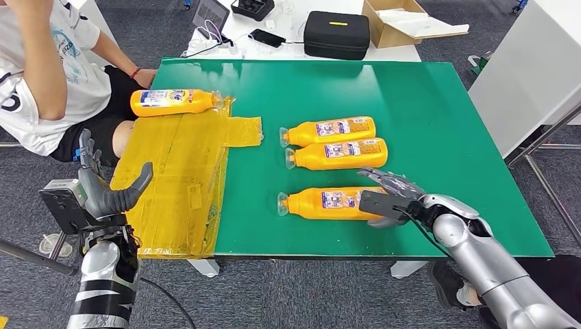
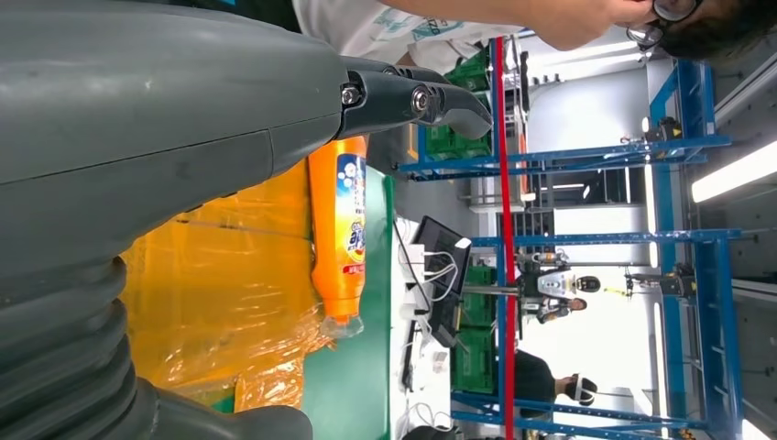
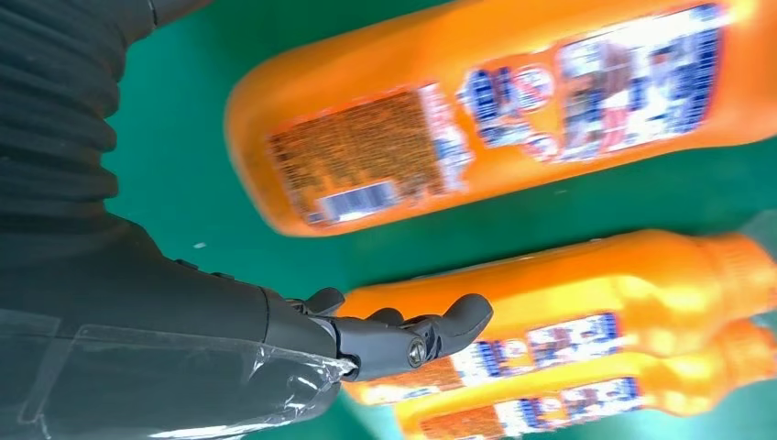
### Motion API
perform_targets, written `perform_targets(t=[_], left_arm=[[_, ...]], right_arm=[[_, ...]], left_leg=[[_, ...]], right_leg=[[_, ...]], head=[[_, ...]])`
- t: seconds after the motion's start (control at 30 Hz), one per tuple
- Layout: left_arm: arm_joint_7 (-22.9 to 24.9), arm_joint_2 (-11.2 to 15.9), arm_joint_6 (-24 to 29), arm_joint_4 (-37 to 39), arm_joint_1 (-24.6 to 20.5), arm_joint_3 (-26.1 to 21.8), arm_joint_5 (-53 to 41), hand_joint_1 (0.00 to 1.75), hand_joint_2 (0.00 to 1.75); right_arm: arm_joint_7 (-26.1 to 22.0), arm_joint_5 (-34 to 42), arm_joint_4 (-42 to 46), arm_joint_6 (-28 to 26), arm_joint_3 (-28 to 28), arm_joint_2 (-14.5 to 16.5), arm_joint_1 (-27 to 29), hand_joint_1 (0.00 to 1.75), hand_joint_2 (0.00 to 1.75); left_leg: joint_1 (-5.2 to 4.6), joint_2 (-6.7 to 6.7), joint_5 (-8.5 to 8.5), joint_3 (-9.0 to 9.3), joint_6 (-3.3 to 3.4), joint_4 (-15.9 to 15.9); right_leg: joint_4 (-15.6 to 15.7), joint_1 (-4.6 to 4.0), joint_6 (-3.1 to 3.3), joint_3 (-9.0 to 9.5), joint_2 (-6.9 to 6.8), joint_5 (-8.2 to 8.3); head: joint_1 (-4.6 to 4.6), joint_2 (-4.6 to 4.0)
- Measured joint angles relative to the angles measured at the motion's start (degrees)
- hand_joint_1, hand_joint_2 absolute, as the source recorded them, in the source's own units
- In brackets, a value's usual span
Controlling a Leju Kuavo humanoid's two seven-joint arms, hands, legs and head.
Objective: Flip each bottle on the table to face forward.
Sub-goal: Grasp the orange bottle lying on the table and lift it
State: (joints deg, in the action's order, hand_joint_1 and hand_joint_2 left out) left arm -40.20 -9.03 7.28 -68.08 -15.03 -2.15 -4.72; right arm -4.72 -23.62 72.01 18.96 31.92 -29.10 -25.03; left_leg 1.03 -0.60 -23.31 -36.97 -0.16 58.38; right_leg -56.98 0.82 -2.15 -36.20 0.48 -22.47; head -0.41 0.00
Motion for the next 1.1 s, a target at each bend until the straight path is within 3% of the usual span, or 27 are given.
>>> perform_targets(t=[0.17, 0.33, 0.63, 0.8, 1.1], left_arm=[[0.0, -0.1, -0.56, 0.62, -0.15, -0.01, 0.13, 0.0, 1.75], [0.0, -0.59, -0.91, 1.81, -0.79, 0.2, 0.06, 0.0, 1.75], [0.0, -1.56, -1.42, 5.49, -2.34, 1.28, -0.19, 0.0, 1.75], [0.0, -1.72, -1.45, 6.82, -2.69, 1.38, -0.51, 0.0, 1.75], [0.0, -1.9, -0.86, 8.17, -2.9, 1.39, -0.53, 0.0, 1.75]], right_arm=[[2.14, 0.53, 0.98, 1.89, 1.15, -2.44, -0.04, 0.0, 1.75], [2.72, -0.8, -0.04, 1.72, 3.21, -2.37, -0.38, 0.0, 1.75], [1.96, -4.62, -10.59, -3.75, 7.95, 3.48, -3.04, 0.0, 1.75], [1.92, -5.14, -13.74, -4.63, 8.78, 5.2, -4.36, 0.0, 1.75], [1.8, -8.45, -18.53, -11.93, 8.45, 8.38, -4.39, 0.0, 1.75]], left_leg=[[0.0, 0.0, -0.01, -0.01, 0.01, 0.0], [0.02, 0.01, -0.01, 0.0, 0.0, 0.0], [0.03, 0.03, 0.0, 0.01, 0.0, -0.01], [0.03, 0.04, 0.0, 0.03, 0.0, -0.01], [0.04, 0.06, 0.0, 0.08, 0.0, -0.01]], right_leg=[[0.0, 0.0, 0.0, 0.0, 0.0, 0.0], [0.0, -0.02, 0.0, 0.0, 0.01, 0.0], [0.0, -0.03, 0.0, 0.01, 0.01, 0.0], [0.0, -0.03, 0.0, 0.01, 0.02, 0.0], [0.0, -0.04, 0.0, 0.02, 0.03, 0.01]], head=[[-0.01, 0.0], [-0.01, 0.01], [-0.01, 0.0], [0.0, 0.01], [0.0, 0.01]])
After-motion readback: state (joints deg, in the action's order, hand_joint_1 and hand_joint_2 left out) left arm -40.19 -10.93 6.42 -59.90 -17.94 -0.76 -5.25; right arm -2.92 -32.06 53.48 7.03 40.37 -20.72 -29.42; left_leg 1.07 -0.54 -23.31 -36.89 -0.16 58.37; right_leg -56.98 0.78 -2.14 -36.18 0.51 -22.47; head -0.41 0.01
